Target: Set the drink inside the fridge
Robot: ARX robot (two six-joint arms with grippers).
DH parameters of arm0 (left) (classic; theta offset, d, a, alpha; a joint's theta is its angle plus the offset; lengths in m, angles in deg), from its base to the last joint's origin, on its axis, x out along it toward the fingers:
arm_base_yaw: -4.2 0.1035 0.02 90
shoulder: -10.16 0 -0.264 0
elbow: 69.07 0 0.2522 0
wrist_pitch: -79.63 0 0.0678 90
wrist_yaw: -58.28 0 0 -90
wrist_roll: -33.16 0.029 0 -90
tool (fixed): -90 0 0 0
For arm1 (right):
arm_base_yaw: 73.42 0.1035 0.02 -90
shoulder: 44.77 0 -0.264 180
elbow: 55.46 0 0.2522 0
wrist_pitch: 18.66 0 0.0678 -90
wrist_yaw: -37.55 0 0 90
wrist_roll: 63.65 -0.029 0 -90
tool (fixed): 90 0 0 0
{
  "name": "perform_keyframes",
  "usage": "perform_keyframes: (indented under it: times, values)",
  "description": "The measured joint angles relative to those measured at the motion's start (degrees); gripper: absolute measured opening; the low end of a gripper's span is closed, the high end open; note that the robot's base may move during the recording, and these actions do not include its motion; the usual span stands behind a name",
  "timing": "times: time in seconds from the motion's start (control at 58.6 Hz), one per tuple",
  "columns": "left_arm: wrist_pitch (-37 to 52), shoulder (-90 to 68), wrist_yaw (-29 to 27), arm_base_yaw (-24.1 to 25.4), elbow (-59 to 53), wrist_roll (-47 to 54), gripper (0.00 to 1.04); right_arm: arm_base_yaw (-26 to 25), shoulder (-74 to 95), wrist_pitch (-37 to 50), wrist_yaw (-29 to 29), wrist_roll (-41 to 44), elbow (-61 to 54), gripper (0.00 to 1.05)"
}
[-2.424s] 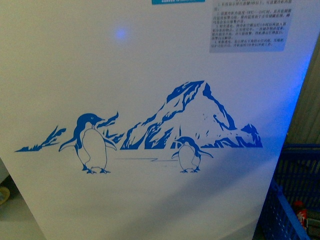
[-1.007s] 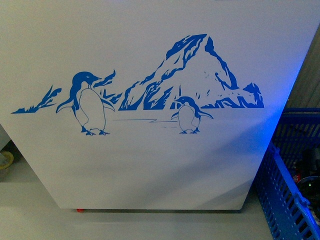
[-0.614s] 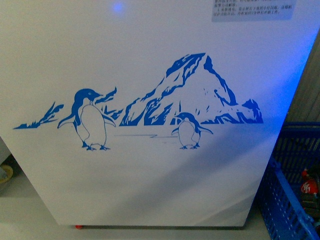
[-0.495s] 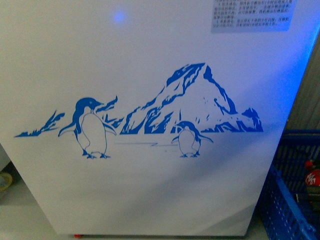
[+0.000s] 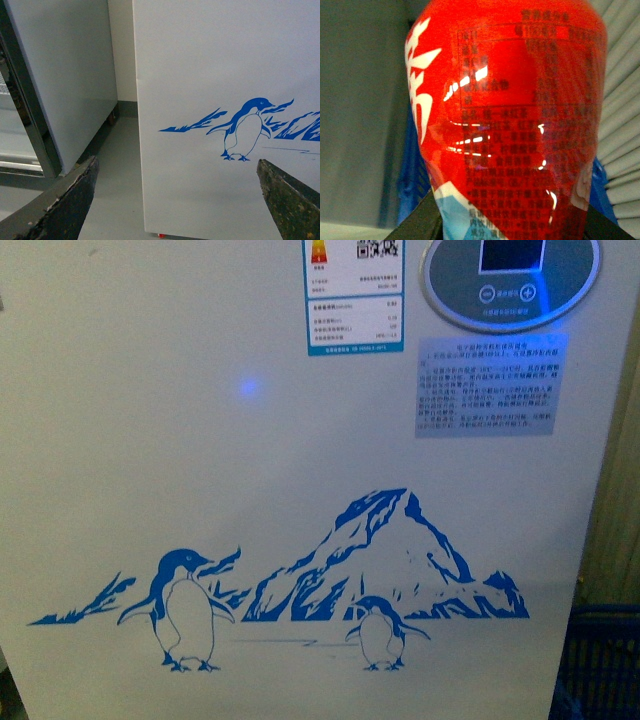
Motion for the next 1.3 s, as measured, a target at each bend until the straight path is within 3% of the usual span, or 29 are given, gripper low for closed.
perform_keyframes:
  times: [0.137, 0.307, 0.58, 0.905, 1.297]
  values:
    - [0.00, 0.00, 0.00, 0.00, 0.00, 0.00, 0.97, 3.80, -20.41, -5.33, -0.87, -4.96, -5.20, 0.39]
    - [0.00, 0.00, 0.00, 0.00, 0.00, 0.00, 0.97, 8.26, -42.91, -13.35, -7.48, -9.64, -11.06, 0.39]
    - [0.00, 0.00, 0.00, 0.00, 0.00, 0.00, 0.97, 10.54, -61.40, -23.19, -12.20, -13.94, -15.10, 0.39]
    - [0.00, 0.00, -0.02, 0.00, 0.00, 0.00, 0.97, 13.53, -74.47, -25.42, -12.81, -14.60, -20.65, 0.39]
    - [0.00, 0.00, 0.00, 0.00, 0.00, 0.00, 0.97, 17.79, -77.00, -24.44, -15.19, -14.27, -26.43, 0.39]
